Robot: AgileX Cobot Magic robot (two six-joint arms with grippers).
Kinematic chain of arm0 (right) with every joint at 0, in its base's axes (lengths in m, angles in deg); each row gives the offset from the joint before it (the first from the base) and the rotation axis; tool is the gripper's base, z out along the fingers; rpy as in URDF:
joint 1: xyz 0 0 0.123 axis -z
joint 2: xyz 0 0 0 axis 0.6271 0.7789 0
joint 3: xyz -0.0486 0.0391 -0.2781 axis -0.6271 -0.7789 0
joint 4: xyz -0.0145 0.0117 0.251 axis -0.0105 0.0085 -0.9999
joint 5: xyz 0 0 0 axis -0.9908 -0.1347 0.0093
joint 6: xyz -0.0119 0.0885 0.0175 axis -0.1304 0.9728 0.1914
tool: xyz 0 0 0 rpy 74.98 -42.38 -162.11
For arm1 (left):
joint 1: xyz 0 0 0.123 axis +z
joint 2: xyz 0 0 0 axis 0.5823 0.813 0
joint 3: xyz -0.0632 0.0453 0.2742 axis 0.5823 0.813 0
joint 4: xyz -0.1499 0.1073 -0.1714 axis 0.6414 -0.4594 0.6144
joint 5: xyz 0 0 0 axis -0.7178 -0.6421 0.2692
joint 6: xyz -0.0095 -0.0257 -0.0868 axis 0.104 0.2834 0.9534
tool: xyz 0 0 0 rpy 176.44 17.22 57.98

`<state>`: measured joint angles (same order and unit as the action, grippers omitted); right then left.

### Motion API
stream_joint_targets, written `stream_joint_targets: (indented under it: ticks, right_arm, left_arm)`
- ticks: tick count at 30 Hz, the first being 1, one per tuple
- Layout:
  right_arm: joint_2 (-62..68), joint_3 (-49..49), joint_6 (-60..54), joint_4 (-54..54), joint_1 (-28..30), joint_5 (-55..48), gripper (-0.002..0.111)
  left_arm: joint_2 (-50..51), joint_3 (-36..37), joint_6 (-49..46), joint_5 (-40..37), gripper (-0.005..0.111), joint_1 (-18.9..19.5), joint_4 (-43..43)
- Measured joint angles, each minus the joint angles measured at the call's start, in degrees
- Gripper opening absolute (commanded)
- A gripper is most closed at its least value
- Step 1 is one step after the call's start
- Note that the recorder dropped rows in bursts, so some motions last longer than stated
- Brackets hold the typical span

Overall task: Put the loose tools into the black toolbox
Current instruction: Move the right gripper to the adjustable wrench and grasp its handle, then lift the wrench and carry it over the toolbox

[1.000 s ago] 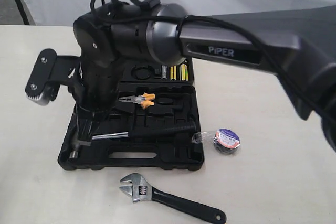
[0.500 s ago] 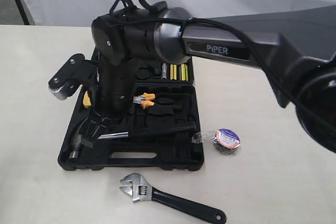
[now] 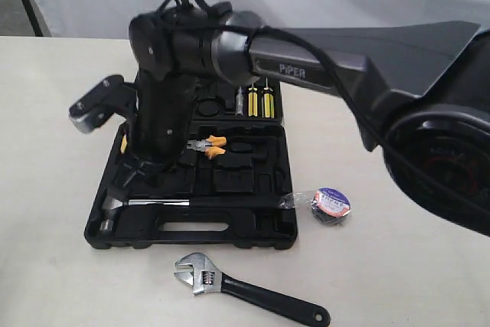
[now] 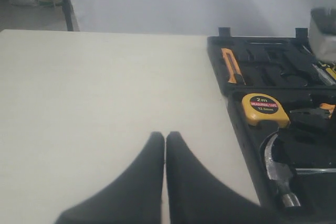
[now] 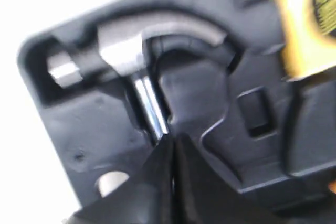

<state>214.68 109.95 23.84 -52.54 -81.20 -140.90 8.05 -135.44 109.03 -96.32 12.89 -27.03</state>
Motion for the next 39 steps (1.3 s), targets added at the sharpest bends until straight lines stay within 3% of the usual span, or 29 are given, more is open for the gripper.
stream_joint_targets:
  ticks: [6, 11, 15, 18, 21, 25, 39]
  right_arm:
    - [-6.18, -0.44, 4.79, -0.17, 2.16, -6.34, 0.000]
    - [-14.72, -15.22, 8.48, 0.24, 4.15, -3.72, -0.001]
    - [-21.62, -27.94, 8.52, 0.13, 2.40, 1.51, 0.000]
    - [-24.75, -36.12, 8.52, -0.23, -0.76, 8.21, 0.011]
    - [-25.31, -41.55, 8.52, -0.23, -4.36, 14.36, 0.030]
    - [-24.99, -45.55, 8.52, 1.02, -6.82, 18.46, 0.047]
    - [-19.34, -46.45, 8.52, 7.92, -6.95, 21.32, 0.048]
  left_arm:
    - [0.00, 0.00, 0.00, 0.00, 0.001, 0.00, 0.00]
    - [0.00, 0.00, 0.00, 0.00, 0.001, 0.00, 0.00]
    - [0.00, 0.00, 0.00, 0.00, 0.001, 0.00, 0.00]
    - [0.00, 0.00, 0.00, 0.00, 0.001, 0.00, 0.00]
    - [0.00, 0.00, 0.00, 0.00, 0.001, 0.00, 0.00]
    - [0.00, 0.00, 0.00, 0.00, 0.001, 0.00, 0.00]
    - [0.00, 0.00, 0.00, 0.00, 0.001, 0.00, 0.00]
